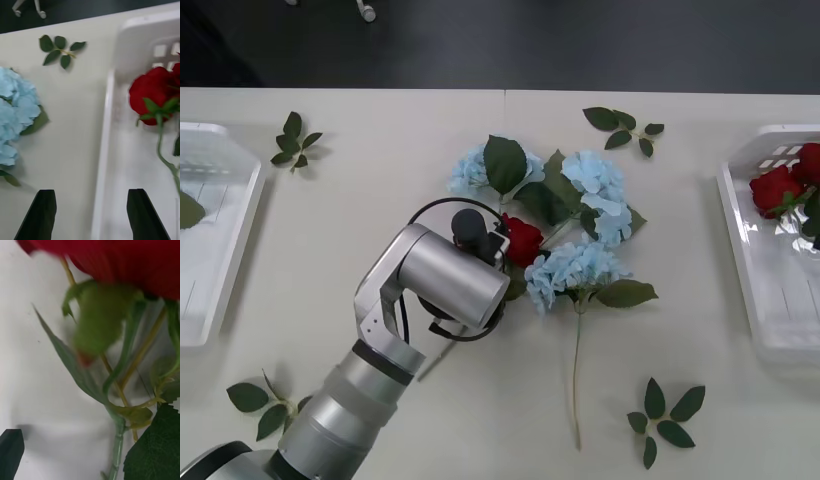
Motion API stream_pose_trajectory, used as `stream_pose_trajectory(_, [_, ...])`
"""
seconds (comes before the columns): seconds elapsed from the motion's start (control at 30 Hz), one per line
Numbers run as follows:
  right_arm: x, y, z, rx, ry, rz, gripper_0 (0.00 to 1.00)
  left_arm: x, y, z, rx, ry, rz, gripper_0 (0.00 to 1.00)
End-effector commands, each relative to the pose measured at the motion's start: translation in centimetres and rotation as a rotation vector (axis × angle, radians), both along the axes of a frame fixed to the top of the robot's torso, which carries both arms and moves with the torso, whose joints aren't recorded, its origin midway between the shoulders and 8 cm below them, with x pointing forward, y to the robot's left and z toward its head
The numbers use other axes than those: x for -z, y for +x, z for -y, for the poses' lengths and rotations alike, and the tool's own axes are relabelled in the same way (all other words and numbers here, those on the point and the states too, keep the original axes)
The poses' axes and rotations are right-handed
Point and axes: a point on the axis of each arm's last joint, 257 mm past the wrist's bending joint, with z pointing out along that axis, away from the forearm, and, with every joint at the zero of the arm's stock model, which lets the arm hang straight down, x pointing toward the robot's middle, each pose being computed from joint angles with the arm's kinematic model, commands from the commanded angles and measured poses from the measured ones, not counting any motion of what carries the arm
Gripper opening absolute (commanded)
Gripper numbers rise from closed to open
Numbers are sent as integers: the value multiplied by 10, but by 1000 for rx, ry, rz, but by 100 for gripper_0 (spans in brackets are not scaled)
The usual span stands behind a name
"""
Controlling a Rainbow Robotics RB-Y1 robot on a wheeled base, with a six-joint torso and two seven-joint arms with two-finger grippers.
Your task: Put the red flowers into the right box and the blue flowers into the left box
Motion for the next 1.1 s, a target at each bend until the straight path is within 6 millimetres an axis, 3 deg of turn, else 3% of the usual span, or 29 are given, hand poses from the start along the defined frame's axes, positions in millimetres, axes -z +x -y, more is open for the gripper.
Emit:
stream_pose_trajectory(0.03, [-39,10,-46,-105,-6,86,55,-16,11,18,-36,-40,36,100])
stream_pose_trajectory(0.27, [-69,5,-96,-211,16,140,55,-10,12,18,-29,-26,36,100])
stream_pose_trajectory(0.3, [-71,4,-100,-223,11,142,55,-10,12,18,-31,-26,34,93])
stream_pose_trajectory(0.4, [-77,-1,-115,-263,0,153,55,-10,12,18,-30,-27,34,20])
stream_pose_trajectory(0.47, [-79,-4,-122,-279,-1,157,55,-9,12,18,-29,-26,32,2])
stream_pose_trajectory(0.8, [-80,-26,-158,-373,13,142,55,-11,12,19,-26,-22,41,0])
stream_pose_trajectory(1.1, [-75,-42,-182,-429,25,130,55,-48,26,15,-20,-79,125,0])
